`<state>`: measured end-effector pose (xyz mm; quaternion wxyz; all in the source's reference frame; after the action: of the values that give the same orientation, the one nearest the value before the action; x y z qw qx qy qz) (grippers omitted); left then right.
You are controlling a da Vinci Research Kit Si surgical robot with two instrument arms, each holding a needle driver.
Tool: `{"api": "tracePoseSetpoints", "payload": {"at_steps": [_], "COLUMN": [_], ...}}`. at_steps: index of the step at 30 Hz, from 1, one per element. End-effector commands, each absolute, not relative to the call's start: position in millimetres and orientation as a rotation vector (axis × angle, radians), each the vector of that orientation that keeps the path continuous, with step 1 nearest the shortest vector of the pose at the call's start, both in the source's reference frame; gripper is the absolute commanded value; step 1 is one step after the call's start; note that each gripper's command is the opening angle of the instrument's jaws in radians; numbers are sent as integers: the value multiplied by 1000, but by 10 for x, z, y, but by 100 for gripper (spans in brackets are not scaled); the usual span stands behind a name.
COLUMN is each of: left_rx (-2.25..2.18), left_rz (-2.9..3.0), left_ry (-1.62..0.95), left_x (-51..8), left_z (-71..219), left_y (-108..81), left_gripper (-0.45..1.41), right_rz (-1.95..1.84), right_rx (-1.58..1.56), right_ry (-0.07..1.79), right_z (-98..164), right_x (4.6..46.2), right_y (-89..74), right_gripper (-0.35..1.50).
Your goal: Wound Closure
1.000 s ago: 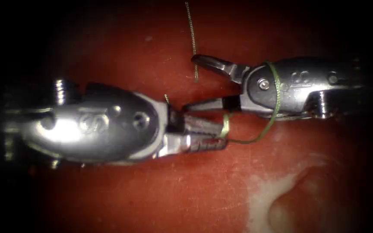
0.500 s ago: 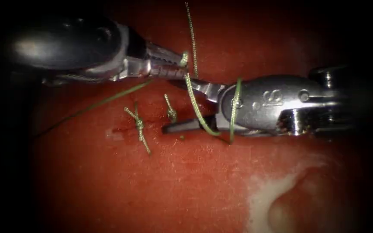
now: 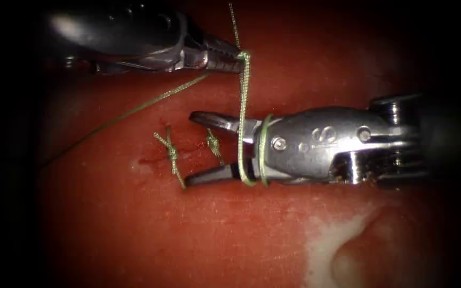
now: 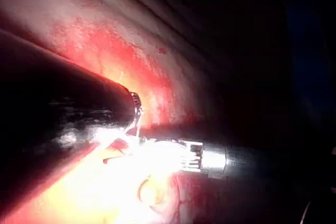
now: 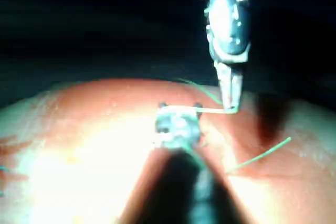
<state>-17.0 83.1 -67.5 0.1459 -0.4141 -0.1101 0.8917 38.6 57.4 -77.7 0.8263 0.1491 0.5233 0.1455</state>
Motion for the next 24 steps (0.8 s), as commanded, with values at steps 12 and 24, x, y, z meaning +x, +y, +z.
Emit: {"api": "tracePoseSetpoints", "payload": {"at_steps": [12,24], "left_rx": [-1238,-1244], "left_rz": [2590,2591], "left_ry": [-352,-373], "left_x": [-181,-178], "left_z": [-607,-607], "left_y": [797,760], "left_gripper": [-35,-35], "right_rz": [505,730], "right_rx": [325,173], "right_ry": [1357,1356], "right_z": [-773,-758], "right_x": [383,336], "right_y": [591,619], "right_gripper": [56,56]}}
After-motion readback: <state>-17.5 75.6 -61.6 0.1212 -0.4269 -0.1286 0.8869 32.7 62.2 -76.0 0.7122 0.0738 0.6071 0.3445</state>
